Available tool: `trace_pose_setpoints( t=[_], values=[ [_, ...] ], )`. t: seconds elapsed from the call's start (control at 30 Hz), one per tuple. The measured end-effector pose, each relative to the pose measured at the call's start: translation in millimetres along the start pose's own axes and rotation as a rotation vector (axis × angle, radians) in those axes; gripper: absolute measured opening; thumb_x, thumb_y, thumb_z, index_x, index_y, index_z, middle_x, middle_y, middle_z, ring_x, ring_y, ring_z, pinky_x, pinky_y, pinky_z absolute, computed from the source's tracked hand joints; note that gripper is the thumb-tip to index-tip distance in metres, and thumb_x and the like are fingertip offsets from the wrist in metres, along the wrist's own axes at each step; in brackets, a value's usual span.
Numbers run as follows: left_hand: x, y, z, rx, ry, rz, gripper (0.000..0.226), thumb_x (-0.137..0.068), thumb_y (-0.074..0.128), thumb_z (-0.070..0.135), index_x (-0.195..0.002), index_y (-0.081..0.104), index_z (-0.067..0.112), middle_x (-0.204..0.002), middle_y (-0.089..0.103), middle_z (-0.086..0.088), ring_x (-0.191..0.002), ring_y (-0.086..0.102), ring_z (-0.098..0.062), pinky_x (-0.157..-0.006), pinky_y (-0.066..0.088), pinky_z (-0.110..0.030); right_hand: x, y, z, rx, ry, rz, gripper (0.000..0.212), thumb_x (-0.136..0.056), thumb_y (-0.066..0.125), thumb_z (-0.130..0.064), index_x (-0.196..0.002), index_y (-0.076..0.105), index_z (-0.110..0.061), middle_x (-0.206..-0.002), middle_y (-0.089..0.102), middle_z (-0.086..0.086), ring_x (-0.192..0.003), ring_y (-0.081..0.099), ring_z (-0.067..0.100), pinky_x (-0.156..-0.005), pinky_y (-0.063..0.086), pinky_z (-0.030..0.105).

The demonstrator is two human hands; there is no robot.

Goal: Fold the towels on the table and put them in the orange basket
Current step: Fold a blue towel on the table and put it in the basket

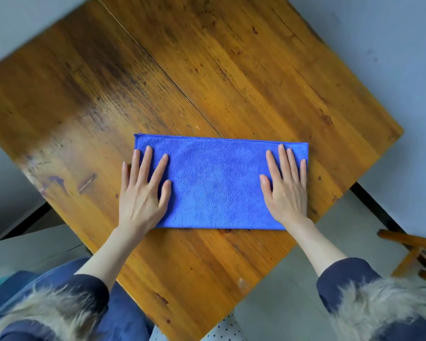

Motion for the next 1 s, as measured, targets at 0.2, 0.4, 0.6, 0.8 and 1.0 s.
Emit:
trace_pose_setpoints(
  t=[0.2, 0.4, 0.6, 0.8, 1.0],
  values=[
    [10, -7, 3, 0.136, -0.089, 0.072, 0.048, -0.093, 0.033, 0.021, -0.139, 0.039, 0.008, -0.150, 0.027, -0.018, -0.141, 0.016, -0.038, -0.114, 0.012, -0.052, 36, 2, -60, -0.023, -0.190, 0.033, 0.055, -0.092, 0.034, -0.037, -0.142, 0.036, -0.015, -0.150, 0.029, 0.013, -0.139, 0.025, 0.032, -0.111, 0.013, 0.058],
    [67, -14, -16, 0.214, -0.310, 0.175, 0.044, -0.090, 0.046, 0.022, -0.128, 0.047, 0.001, -0.129, 0.045, -0.024, -0.119, 0.039, -0.042, -0.101, 0.032, -0.047, 71, 38, -124, 0.138, -0.367, -0.138, 0.053, -0.093, 0.030, -0.045, -0.143, 0.032, -0.027, -0.153, 0.027, 0.004, -0.141, 0.023, 0.027, -0.107, 0.011, 0.067],
    [91, -19, -49, 0.243, -0.702, 0.127, 0.045, -0.086, 0.057, 0.044, -0.112, 0.056, 0.007, -0.111, 0.049, -0.019, -0.105, 0.040, -0.036, -0.090, 0.031, -0.045, 69, 42, -143, 0.168, -0.257, -0.197, 0.055, -0.093, 0.025, -0.047, -0.144, 0.031, -0.025, -0.153, 0.026, 0.007, -0.141, 0.022, 0.030, -0.106, 0.015, 0.068],
    [77, -20, -78, 0.502, -1.034, -0.046, 0.042, -0.082, 0.062, 0.044, -0.104, 0.060, 0.008, -0.117, 0.052, -0.019, -0.115, 0.041, -0.037, -0.097, 0.034, -0.042, 75, 44, -167, 0.103, -0.196, -0.272, 0.058, -0.096, 0.021, -0.048, -0.148, 0.010, -0.026, -0.157, 0.005, 0.004, -0.144, -0.003, 0.028, -0.110, -0.002, 0.064],
    [67, -23, -83, 0.939, -1.091, -0.045, 0.034, -0.078, 0.073, 0.018, -0.106, 0.056, 0.010, -0.099, 0.061, -0.011, -0.092, 0.058, -0.027, -0.083, 0.047, -0.036, 92, 32, -159, 0.043, -0.098, -0.240, 0.054, -0.097, 0.029, -0.044, -0.147, 0.019, -0.026, -0.157, 0.009, 0.003, -0.145, 0.004, 0.025, -0.109, -0.004, 0.061]
  ],
)
Point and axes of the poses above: each hand's wrist, its own x-axis away from the middle knuckle, its own y-axis out of the palm, z = x × y, the point moved 7 cm from there along -x, towards the middle knuckle
